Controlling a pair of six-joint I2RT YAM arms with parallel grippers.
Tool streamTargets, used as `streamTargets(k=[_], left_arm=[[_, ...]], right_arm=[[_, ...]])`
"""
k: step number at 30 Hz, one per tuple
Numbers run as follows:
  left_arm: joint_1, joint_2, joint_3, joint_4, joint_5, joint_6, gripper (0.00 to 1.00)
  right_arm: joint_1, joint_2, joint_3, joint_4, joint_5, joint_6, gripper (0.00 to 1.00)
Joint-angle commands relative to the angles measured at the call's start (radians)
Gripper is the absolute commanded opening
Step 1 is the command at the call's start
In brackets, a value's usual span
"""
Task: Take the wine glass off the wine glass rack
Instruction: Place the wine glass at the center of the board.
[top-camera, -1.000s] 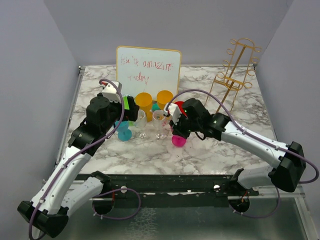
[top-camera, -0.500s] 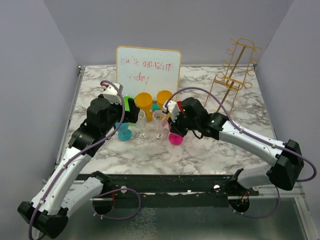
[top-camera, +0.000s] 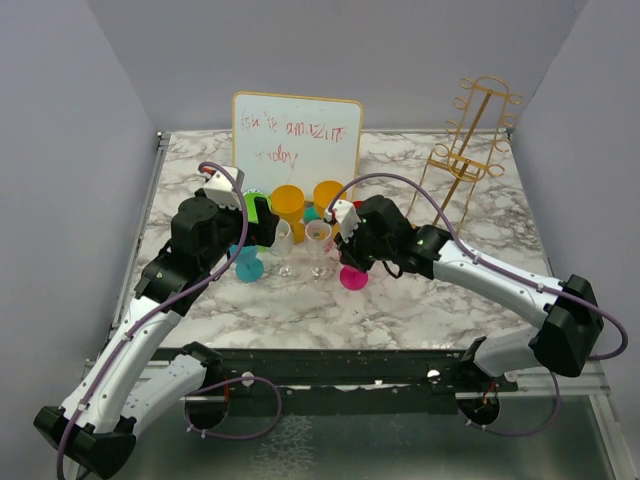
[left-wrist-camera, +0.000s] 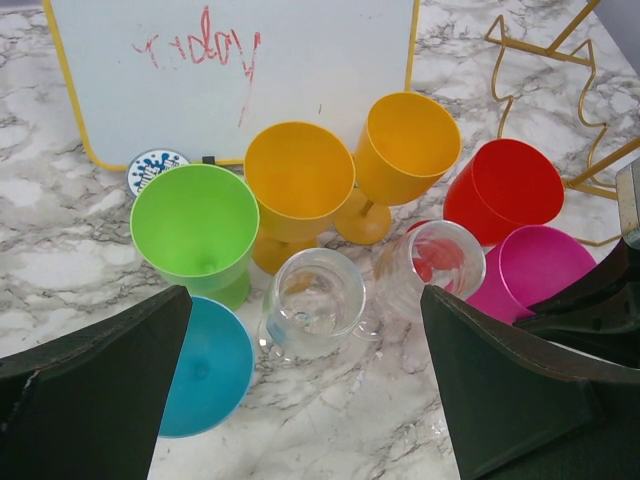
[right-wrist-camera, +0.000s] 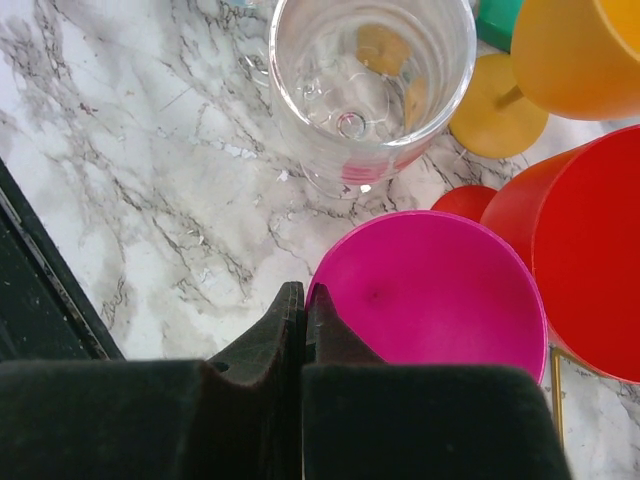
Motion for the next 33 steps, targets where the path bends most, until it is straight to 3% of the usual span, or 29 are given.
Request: streamTargets(k=[1, 11, 14, 18, 28, 33], left_arm=[[0.004, -0.015, -0.008, 0.023, -0.009, -0.013, 0.99], [0.004, -0.015, -0.012, 0.032, 0.010, -0.024, 0.99], [0.004, -0.011, -0.008, 0.028, 0.023, -0.016, 0.99], [0.004, 0.002, -0.001, 0.020, 0.045, -0.021, 0.99], [0.004, 0.001, 0.002, 0.019, 0.043, -0.019, 0.99], [0.004, 0.008, 0.015, 0.015, 0.063, -0.017, 0.99]], right_arm=[[0.006, -0.017, -0.020, 0.057, 0.044, 0.024, 0.00], [0.005, -0.002, -0.026, 0.094, 0.048, 0.055, 0.02], [0.006, 0.006, -0.025, 0.089, 0.024, 0.048, 0.14], [0.007, 0.029, 0.008, 0.027, 0.041, 0.050, 0.23], [0.006, -0.004, 0.024, 0.035, 0.023, 0.035, 0.36], [0.007, -0.058, 0.016, 0.080, 0.001, 0.049, 0.59]])
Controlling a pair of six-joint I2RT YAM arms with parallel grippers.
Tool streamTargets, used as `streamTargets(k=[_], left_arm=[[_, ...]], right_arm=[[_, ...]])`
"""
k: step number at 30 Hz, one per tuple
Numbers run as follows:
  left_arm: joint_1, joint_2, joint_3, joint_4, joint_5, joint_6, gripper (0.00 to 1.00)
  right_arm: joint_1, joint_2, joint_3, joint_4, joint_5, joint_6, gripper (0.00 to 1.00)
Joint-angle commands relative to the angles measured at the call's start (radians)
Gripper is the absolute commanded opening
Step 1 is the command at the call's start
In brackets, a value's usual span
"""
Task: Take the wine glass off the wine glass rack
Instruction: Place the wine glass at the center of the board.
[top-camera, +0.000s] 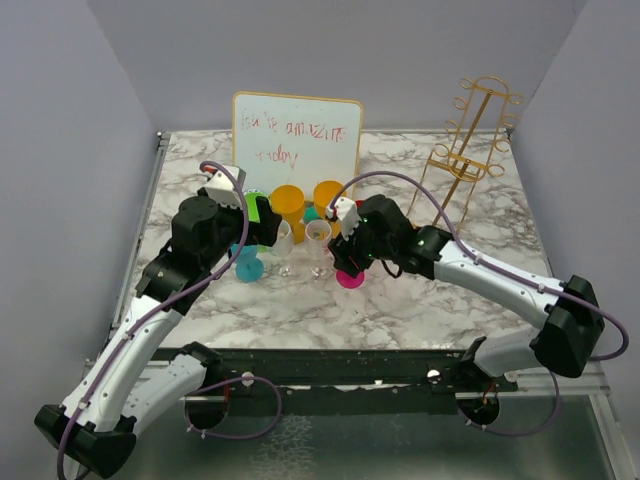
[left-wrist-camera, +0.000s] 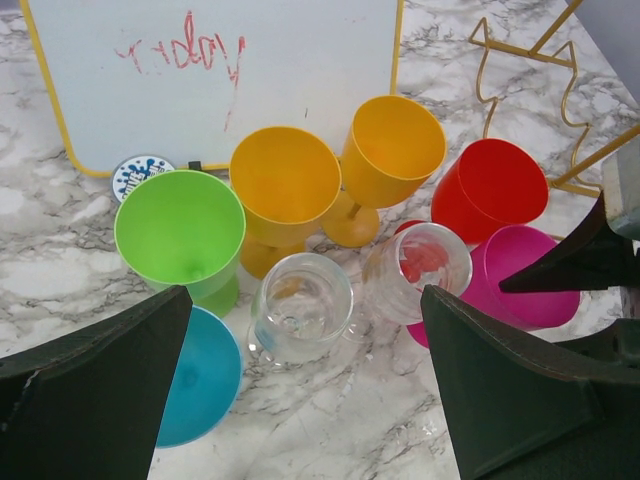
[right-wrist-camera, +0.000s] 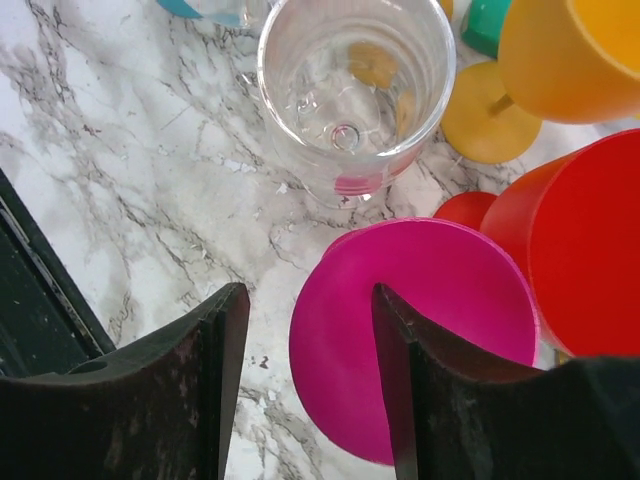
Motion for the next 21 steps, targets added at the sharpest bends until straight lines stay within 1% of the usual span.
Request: streamTargets(k=[1, 3, 6, 7, 10, 12, 14, 16, 18, 20, 21], left_arm=[[0.004, 0.003, 0.022, -0.006, 0.055, -0.007, 0.99], [0.004, 0.011, 0.034, -0.014, 0.061, -0.014, 0.99], [0.004, 0.006, 0.040, -0.017, 0.045, -0.015, 0.99], [0.004, 0.004, 0.041, -0.017, 0.021, -0.014, 0.99], [0.004, 0.013, 0.052, -0.017, 0.021, -0.007, 0.99], [0.004, 0.023, 0.068, -0.017, 0.017, -0.016, 0.99], [0.004, 0.032, 0.081, -0.014, 0.008, -0.029, 0.99], [0.004, 0.036, 0.086, -0.008, 0.002, -0.032, 0.99], [0.004, 0.038, 0.083, -0.006, -0.005, -0.033, 0.99], [0.004, 0.038, 0.082, -0.006, -0.010, -0.035, 0.99], [0.004, 0.037, 0.082, -0.007, -0.009, -0.035, 0.99]], right_arm=[[0.006, -0.086, 0.013, 0.072, -0.016, 0.012, 0.63], [0.006, -0.125, -0.001, 0.108, -0.014, 0.016, 0.65], [0.005, -0.188, -0.005, 0.133, -0.029, 0.004, 0.66], [0.005, -0.211, -0.008, 0.144, -0.016, -0.007, 0.67], [0.006, -0.294, -0.034, 0.203, 0.098, -0.017, 0.67], [0.006, -0.342, -0.011, 0.204, 0.200, 0.007, 0.67], [0.004, -0.371, 0.062, 0.142, 0.291, 0.045, 0.72], [0.004, -0.397, 0.112, 0.099, 0.361, 0.030, 0.75], [0.004, -0.417, 0.132, 0.057, 0.446, 0.044, 0.82], [0.004, -0.416, 0.156, -0.034, 0.523, 0.083, 0.84], [0.004, -0.414, 0.175, -0.092, 0.553, 0.130, 0.86]])
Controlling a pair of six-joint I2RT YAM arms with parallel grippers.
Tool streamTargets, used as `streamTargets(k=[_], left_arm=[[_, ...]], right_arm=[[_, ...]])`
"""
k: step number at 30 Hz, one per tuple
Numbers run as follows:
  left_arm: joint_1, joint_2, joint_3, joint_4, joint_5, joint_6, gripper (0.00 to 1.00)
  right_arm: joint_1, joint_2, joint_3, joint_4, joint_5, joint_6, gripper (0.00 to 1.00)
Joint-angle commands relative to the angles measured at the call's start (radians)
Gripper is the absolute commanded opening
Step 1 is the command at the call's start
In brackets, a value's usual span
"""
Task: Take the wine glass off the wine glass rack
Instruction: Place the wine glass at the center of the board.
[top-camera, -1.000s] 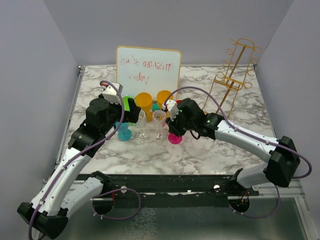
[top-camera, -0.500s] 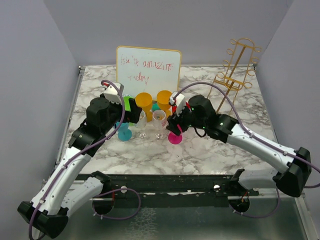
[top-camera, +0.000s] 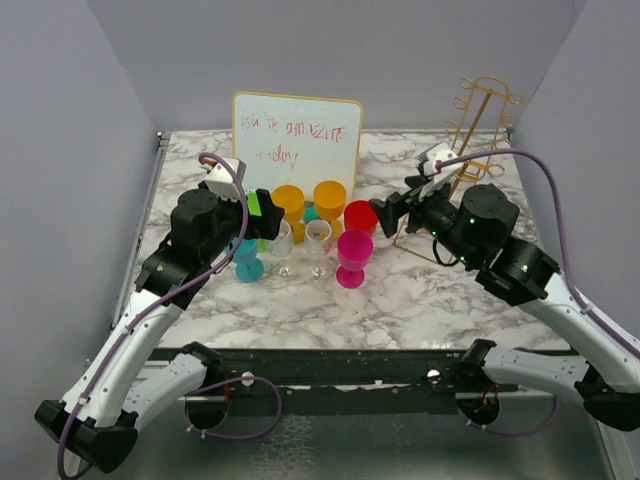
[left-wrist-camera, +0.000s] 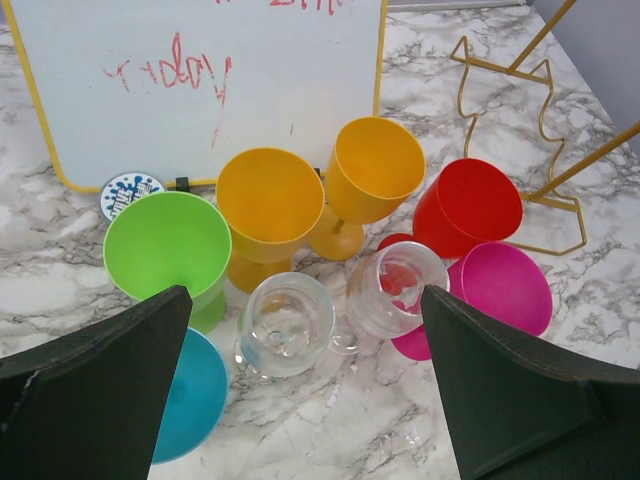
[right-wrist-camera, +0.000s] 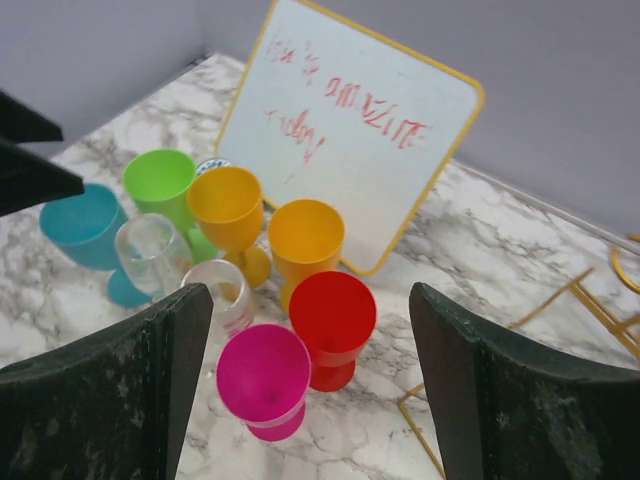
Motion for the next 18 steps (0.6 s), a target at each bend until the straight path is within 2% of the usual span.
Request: streamTargets(k=[1, 4, 6, 10, 14, 18], left_arm=[[0.004, 0.001, 0.024, -0.003, -0.025, -0.015, 0.99], [0.004, -0.002, 0.025, -0.003, -0.025, -0.014, 0.99], [0.004, 0.003, 0.027, -0.004, -0.027, -0.011, 0.99], [0.004, 0.036, 0.056, -0.032, -0.028, -0.011, 0.99], [0.004, 0.053, 0.076, -0.049, -0.059, -0.009, 0.99], [0.004, 0.058, 0.086, -0.057, -0.101, 0.002, 0.99]], right_arm=[[0.005, -0.010, 0.066, -0.234, 0.249, 0.143, 0.86], [0.005, -0.051, 0.057, -0.296, 0.234, 0.218, 0.89], [0.003, -0.059, 0.060, -0.340, 0.236, 0.232, 0.95], [-0.044, 0.030, 0.136, -0.445, 0.268, 0.199, 0.99], [-0.222, 0.041, 0.061, -0.412, -0.020, 0.220, 1.00], [-0.415, 0.015, -0.060, -0.347, -0.147, 0.255, 1.00]])
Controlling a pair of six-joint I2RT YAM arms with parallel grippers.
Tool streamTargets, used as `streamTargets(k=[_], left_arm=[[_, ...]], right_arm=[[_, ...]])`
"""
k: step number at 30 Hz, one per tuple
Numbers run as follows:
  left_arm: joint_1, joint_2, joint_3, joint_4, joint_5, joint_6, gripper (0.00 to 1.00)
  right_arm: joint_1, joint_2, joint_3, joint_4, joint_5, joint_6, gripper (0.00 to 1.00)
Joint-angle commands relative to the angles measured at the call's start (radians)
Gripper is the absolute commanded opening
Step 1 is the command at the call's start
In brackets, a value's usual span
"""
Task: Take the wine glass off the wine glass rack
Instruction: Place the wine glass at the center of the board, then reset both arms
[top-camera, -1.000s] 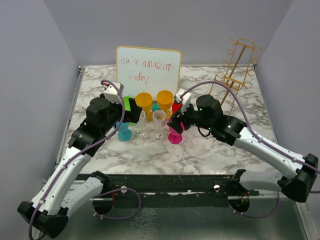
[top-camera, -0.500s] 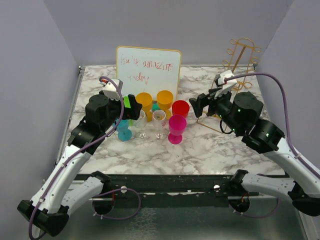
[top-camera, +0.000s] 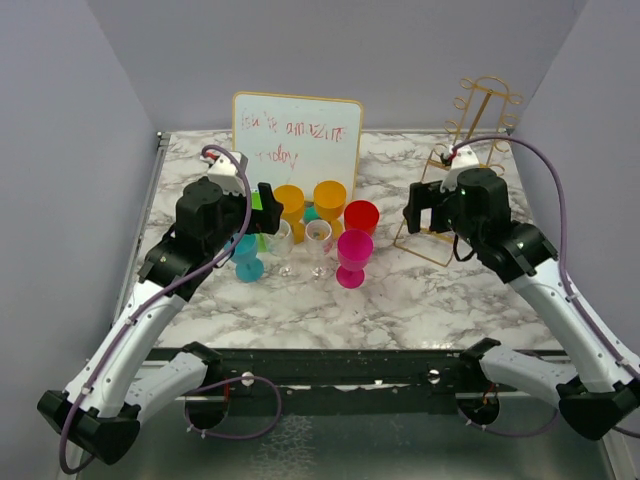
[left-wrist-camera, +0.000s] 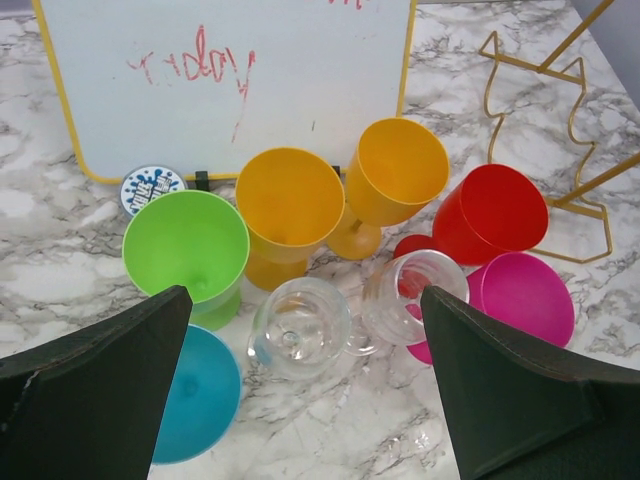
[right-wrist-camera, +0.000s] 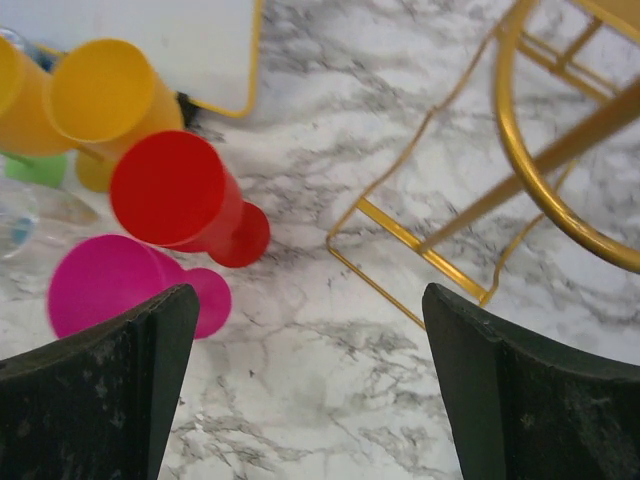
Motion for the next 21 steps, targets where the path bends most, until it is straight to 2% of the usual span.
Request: streamTargets(k=[1, 8, 12, 21], left_arm=[[0.004, 0.006, 0.043, -0.038, -0.070, 0.007, 0.99], [0.004, -0.007, 0.045, -0.058, -0.094, 0.030, 0.99], [0.004, -0.001, 0.037, -0.057, -0.074, 0.029, 0.99], [0.004, -0.014, 0.023, -0.041, -0.044, 0.003, 0.99]], right_arm=[[-0.166, -0.038, -0.109, 0.014, -0.204, 0.061, 1.00], [-0.249, -0.121, -0.224, 0.027, -0.115, 0.078, 1.00], [-0.274, -0.138, -0.253, 0.105, -0.064, 0.056, 1.00], [-0.277, 0.062, -0.119, 0.282, -0.016, 0.006, 1.00]])
